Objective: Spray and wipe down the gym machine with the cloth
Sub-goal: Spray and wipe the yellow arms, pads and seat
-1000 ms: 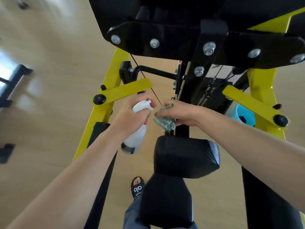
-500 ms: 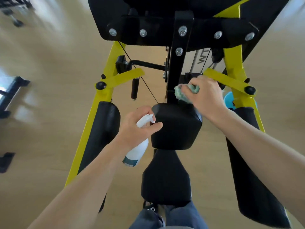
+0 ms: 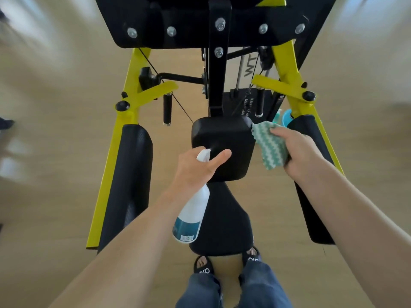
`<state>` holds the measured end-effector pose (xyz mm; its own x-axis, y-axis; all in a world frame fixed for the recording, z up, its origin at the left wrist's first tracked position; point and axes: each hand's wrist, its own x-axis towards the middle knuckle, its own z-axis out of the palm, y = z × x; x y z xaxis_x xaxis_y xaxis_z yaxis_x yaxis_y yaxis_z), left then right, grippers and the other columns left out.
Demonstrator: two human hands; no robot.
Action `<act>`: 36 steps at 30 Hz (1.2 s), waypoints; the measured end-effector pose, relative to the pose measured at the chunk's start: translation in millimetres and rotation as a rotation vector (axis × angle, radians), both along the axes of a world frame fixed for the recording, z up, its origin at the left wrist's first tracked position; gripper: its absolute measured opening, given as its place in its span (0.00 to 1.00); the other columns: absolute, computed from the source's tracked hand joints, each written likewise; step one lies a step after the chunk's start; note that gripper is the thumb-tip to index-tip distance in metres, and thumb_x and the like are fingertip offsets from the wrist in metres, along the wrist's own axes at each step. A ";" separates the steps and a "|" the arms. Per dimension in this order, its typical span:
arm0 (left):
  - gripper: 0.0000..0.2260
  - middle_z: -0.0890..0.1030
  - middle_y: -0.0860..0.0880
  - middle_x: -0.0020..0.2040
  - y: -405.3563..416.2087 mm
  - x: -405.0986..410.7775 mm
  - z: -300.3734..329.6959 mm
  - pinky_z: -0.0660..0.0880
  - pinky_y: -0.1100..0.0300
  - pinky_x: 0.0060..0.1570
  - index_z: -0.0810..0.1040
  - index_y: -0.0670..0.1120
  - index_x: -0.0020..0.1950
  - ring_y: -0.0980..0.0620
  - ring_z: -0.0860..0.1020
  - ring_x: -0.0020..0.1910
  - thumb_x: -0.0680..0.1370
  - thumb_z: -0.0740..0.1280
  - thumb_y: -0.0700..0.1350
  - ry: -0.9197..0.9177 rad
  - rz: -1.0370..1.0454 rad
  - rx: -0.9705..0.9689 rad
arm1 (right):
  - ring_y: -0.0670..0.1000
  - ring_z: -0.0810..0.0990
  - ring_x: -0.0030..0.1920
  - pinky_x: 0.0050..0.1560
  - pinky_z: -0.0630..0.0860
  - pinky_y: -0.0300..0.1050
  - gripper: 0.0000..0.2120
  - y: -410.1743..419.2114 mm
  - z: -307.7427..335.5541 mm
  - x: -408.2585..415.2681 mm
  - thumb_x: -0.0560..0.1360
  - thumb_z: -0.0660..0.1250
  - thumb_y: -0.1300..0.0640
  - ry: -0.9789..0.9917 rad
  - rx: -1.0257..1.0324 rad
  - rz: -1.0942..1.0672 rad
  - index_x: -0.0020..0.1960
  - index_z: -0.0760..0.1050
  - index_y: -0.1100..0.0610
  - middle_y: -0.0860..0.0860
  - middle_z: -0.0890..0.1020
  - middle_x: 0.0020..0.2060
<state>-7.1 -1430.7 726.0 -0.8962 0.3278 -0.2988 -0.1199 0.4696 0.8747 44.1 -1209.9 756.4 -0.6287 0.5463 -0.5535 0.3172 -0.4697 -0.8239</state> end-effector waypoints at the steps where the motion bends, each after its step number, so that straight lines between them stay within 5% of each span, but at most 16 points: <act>1: 0.38 0.69 0.43 0.35 2.5 2.9 -1.4 0.71 0.53 0.41 0.67 0.39 0.41 0.47 0.69 0.34 0.65 0.69 0.75 0.013 -0.013 -0.012 | 0.55 0.88 0.45 0.48 0.84 0.55 0.13 3.1 -2.9 5.3 0.74 0.73 0.60 0.012 -0.016 -0.004 0.58 0.81 0.63 0.56 0.87 0.47; 7: 0.37 0.67 0.46 0.34 22.5 21.1 -10.7 0.69 0.56 0.37 0.65 0.37 0.42 0.49 0.69 0.33 0.69 0.70 0.72 0.029 -0.005 -0.019 | 0.60 0.86 0.53 0.54 0.81 0.64 0.17 8.5 -23.8 36.0 0.76 0.72 0.58 0.039 -0.160 -0.014 0.62 0.78 0.63 0.60 0.85 0.55; 11: 0.26 0.64 0.51 0.34 38.8 41.7 -22.3 0.65 0.63 0.36 0.62 0.47 0.37 0.54 0.66 0.34 0.76 0.70 0.66 0.001 0.062 -0.213 | 0.56 0.84 0.48 0.48 0.82 0.53 0.08 10.9 -35.9 58.2 0.77 0.71 0.58 0.016 -0.066 -0.015 0.55 0.79 0.60 0.60 0.83 0.50; 16: 0.21 0.74 0.50 0.42 32.3 55.0 -38.6 0.66 0.69 0.35 0.68 0.51 0.52 0.53 0.75 0.40 0.78 0.67 0.67 -0.010 0.123 -0.334 | 0.53 0.87 0.47 0.42 0.82 0.47 0.09 14.1 -42.7 63.9 0.76 0.73 0.56 -0.052 -0.083 0.023 0.56 0.81 0.58 0.57 0.86 0.50; 22: 0.27 0.78 0.51 0.39 16.6 53.4 -35.2 0.71 0.67 0.34 0.76 0.49 0.57 0.54 0.78 0.35 0.76 0.66 0.72 -0.091 0.236 -0.304 | 0.58 0.87 0.51 0.54 0.82 0.56 0.14 11.6 -32.2 50.2 0.76 0.70 0.63 -0.026 -0.211 0.095 0.61 0.79 0.62 0.59 0.86 0.52; 25: 0.31 0.80 0.49 0.50 6.6 50.3 -31.1 0.76 0.61 0.44 0.72 0.53 0.68 0.49 0.81 0.49 0.75 0.65 0.73 -0.098 0.205 -0.284 | 0.53 0.86 0.51 0.52 0.84 0.54 0.18 1.3 -20.1 29.9 0.73 0.72 0.62 0.028 0.094 0.011 0.62 0.77 0.53 0.53 0.85 0.52; 29: 0.33 0.81 0.43 0.57 -5.9 44.9 -29.8 0.81 0.52 0.55 0.68 0.58 0.71 0.44 0.82 0.56 0.73 0.64 0.76 -0.101 0.240 -0.272 | 0.46 0.81 0.57 0.52 0.79 0.36 0.21 -37.4 -1.1 -4.4 0.78 0.67 0.62 0.236 0.887 0.260 0.69 0.67 0.54 0.50 0.80 0.61; 31: 0.31 0.80 0.46 0.50 -13.5 40.5 -28.2 0.78 0.55 0.49 0.70 0.57 0.69 0.48 0.81 0.51 0.74 0.64 0.75 -0.106 0.276 -0.212 | 0.52 0.78 0.63 0.59 0.77 0.44 0.22 -55.1 -8.7 -19.0 0.80 0.65 0.59 0.253 1.227 0.593 0.73 0.65 0.56 0.54 0.77 0.67; 33: 0.29 0.81 0.44 0.49 -22.6 34.5 -27.9 0.74 0.59 0.43 0.72 0.58 0.67 0.51 0.81 0.47 0.74 0.65 0.74 -0.102 0.310 -0.136 | 0.55 0.66 0.76 0.72 0.67 0.49 0.30 -67.8 -23.1 -29.2 0.82 0.63 0.52 0.223 1.458 0.998 0.80 0.57 0.58 0.55 0.62 0.79; 36: 0.35 0.83 0.43 0.50 -34.4 24.0 -25.9 0.71 0.62 0.37 0.72 0.53 0.73 0.55 0.79 0.40 0.74 0.66 0.74 -0.079 0.326 -0.122 | 0.61 0.54 0.80 0.78 0.59 0.58 0.29 -71.6 -42.3 -39.6 0.84 0.58 0.55 0.207 1.814 1.252 0.80 0.55 0.65 0.59 0.50 0.81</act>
